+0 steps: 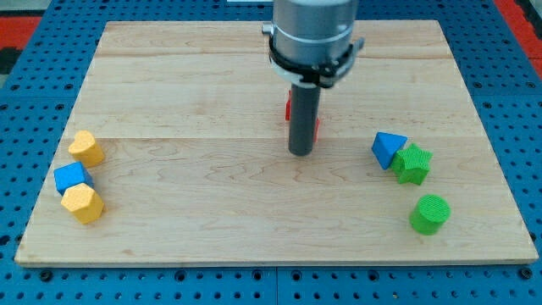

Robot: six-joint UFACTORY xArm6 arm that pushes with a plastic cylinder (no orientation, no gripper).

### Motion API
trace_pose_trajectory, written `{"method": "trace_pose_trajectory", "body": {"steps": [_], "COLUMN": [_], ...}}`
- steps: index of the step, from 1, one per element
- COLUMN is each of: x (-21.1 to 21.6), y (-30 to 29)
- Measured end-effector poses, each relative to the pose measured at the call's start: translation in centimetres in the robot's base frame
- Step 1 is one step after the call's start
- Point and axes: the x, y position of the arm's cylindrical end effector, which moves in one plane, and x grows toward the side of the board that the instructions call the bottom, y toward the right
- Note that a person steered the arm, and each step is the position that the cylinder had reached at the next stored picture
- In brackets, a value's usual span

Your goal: Place yellow blocks on left side of red blocks

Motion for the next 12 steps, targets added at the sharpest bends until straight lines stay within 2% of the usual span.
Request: {"method": "trace_pose_trajectory", "body": {"steps": [1,2,3,4,5,6,8,9,11,12], "x": [2.5,10.6,15.1,16.9,15.8,13.0,10.3,9.3,2.6,3.1], "y": [-2.5,-6.5,-15.4,-22.8,-29.2,-29.2,-26.0,-22.4,-21.3,-12.7]}}
